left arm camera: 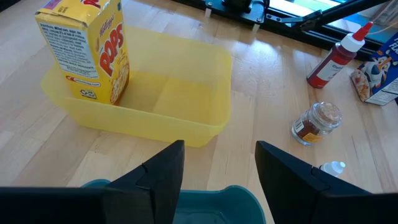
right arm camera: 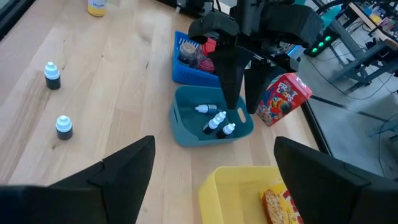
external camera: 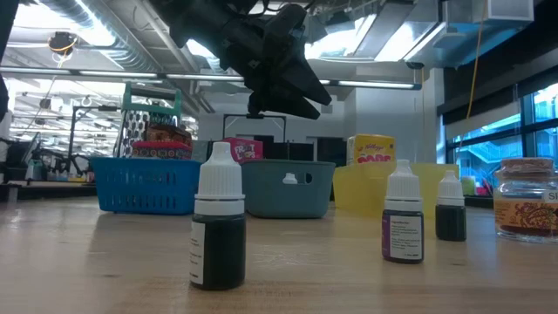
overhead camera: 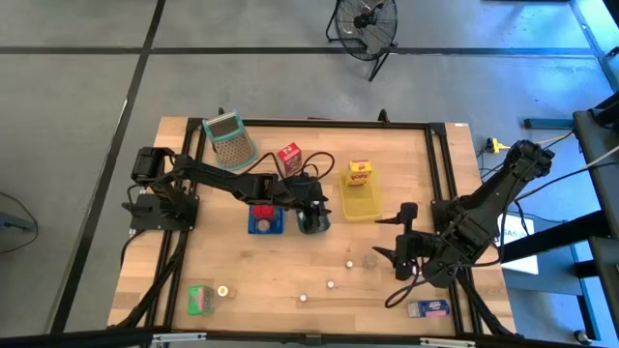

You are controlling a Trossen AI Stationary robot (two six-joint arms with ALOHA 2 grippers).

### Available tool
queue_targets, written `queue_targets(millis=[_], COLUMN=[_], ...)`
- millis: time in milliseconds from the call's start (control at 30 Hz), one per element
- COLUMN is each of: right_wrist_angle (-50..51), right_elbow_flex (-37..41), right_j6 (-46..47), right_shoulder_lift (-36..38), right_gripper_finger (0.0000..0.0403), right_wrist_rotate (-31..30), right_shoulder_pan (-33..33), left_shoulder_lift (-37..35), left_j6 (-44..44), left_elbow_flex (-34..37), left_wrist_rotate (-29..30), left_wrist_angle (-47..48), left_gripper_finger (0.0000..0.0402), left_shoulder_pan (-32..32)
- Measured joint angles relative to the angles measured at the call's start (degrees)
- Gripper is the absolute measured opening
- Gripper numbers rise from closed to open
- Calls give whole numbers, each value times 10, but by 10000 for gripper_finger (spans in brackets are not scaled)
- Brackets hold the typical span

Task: Pick & Place Kitchen Items
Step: Put the red cereal box into the yellow bin

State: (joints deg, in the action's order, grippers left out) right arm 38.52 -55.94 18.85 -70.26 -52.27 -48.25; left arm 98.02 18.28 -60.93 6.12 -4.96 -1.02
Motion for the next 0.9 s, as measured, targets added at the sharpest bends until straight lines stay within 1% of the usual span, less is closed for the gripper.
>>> queue_targets(millis=[133, 367, 667, 800, 900], right_wrist_angle=[-1, -4, -30, -32, -32], right_elbow_flex=[0, 0, 0, 0, 0], right_j6=[0, -3, -45, -47, -47], right_shoulder_lift=[0, 0, 0, 0, 0], right_gripper_finger=[332, 332, 332, 332, 332], right_wrist_rotate=[3, 62, 58, 59, 75], right_shoulder_pan=[0, 0, 0, 0, 0], left_shoulder_lift=[0, 0, 0, 0, 0], left_j6=[0, 0, 0, 0, 0], left_elbow_flex=[0, 0, 0, 0, 0], left_wrist_rotate=[0, 0, 0, 0, 0], left_wrist_angle=[0, 0, 0, 0, 0], left_gripper_finger=[193, 193, 193, 192, 193], left_shoulder_pan=[0, 0, 0, 0, 0])
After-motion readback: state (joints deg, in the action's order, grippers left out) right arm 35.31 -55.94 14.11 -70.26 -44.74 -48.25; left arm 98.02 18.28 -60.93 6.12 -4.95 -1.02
